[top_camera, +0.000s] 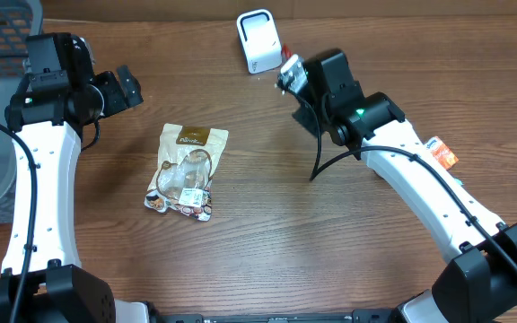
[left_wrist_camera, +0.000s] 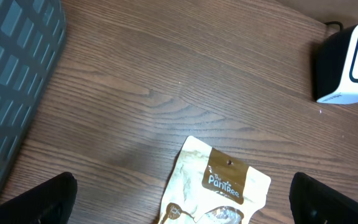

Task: Scan the item barcode
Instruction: 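Carry the red stick to the white scanner and hold it over it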

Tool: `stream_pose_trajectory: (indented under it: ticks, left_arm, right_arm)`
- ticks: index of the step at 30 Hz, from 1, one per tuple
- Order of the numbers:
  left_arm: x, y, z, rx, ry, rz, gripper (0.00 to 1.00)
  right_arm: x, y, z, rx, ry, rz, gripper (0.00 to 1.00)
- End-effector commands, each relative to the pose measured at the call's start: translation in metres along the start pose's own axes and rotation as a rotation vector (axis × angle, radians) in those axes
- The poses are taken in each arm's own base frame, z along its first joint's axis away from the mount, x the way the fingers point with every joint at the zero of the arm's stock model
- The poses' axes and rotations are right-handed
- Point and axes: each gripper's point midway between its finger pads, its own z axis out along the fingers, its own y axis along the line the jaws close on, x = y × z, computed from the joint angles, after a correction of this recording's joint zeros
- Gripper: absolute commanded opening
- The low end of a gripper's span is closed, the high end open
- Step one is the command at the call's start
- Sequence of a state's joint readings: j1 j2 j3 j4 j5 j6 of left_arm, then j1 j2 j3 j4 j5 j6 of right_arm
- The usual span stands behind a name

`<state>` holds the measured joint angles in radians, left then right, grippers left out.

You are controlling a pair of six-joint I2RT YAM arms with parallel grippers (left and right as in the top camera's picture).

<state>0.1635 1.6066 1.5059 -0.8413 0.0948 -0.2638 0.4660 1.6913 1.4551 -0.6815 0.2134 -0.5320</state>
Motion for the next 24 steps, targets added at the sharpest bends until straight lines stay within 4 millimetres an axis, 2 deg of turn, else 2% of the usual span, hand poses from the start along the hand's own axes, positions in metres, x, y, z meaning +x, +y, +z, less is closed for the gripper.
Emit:
stream_pose_trajectory:
  ticks: [1, 3, 6, 7, 14, 19, 24]
  left_arm:
    - [-0.007, -0.008, -0.008, 0.019, -0.025, -0.003, 1.00]
    - [-0.007, -0.008, -0.008, 0.019, -0.025, -0.003, 1.00]
    - [-0.007, -0.008, -0.008, 0.019, -0.025, -0.003, 1.00]
    - [-0.007, -0.008, -0.008, 0.019, -0.025, -0.003, 1.00]
    - [-0.007, -0.008, -0.008, 0.019, -0.025, -0.003, 1.00]
    - [-0.007, -0.008, -0.008, 0.019, -0.025, -0.003, 1.00]
    - [-0.007, -0.008, -0.008, 0.019, -0.025, -0.003, 1.00]
  right_arm:
    - [-0.013, -0.037, 0.000, 0.185, 0.005, -0.108, 0.03]
    - [-0.020, -0.048, 0.008, 0.252, -0.004, -0.133, 0.04]
    - [-0.030, -0.050, 0.026, 0.278, -0.032, -0.196, 0.04]
    - [-0.037, -0.050, 0.040, 0.294, -0.048, -0.233, 0.04]
    - [-0.056, -0.051, 0.092, 0.383, -0.115, -0.342, 0.04]
    - [-0.060, -0.050, 0.129, 0.468, -0.134, -0.426, 0.04]
    - [-0.049, -0.054, 0.157, 0.579, -0.078, -0.496, 0.04]
